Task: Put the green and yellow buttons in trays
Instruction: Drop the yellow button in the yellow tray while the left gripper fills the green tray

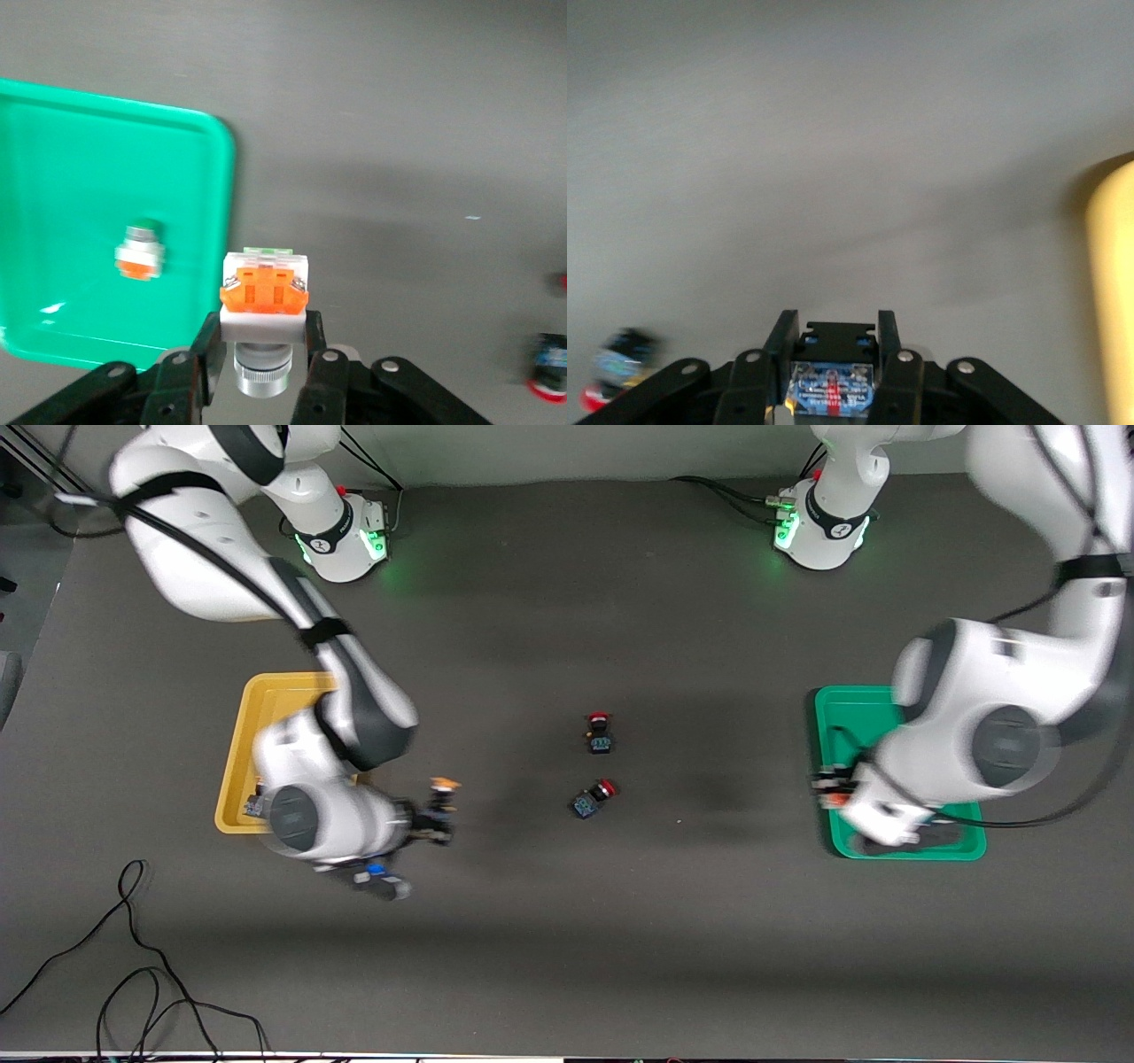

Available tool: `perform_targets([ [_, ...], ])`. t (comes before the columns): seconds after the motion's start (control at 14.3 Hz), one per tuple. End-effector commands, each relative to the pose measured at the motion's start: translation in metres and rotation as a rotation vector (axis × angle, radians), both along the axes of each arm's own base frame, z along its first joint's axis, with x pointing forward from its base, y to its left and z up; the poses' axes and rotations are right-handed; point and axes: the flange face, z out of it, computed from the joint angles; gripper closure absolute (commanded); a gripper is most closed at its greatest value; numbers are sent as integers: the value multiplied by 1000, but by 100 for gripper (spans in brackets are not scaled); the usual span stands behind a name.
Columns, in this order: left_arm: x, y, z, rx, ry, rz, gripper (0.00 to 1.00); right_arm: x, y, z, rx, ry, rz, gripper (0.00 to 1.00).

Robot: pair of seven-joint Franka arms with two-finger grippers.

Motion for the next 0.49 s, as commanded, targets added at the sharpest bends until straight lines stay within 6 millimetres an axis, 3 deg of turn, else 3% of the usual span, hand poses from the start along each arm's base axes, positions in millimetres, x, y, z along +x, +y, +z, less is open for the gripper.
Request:
perform_targets([
  [0.0, -13, 108, 0, -31, 9, -27, 71, -7, -54, 28, -15, 24, 128, 100],
  [0.07, -14, 138, -11, -29, 10, -43, 71, -13, -72, 41, -27, 20, 150, 100],
  [0.14, -16, 154, -25, -4, 4, -71, 71, -24, -91, 53, -15, 22, 171, 100],
  [0.28, -34, 176, -76, 41, -24, -92, 71, -48, -151, 81, 63, 6, 208, 100],
  [0.42, -59, 188, -126, 62, -53, -117, 71, -78, -199, 105, 113, -20, 254, 100],
])
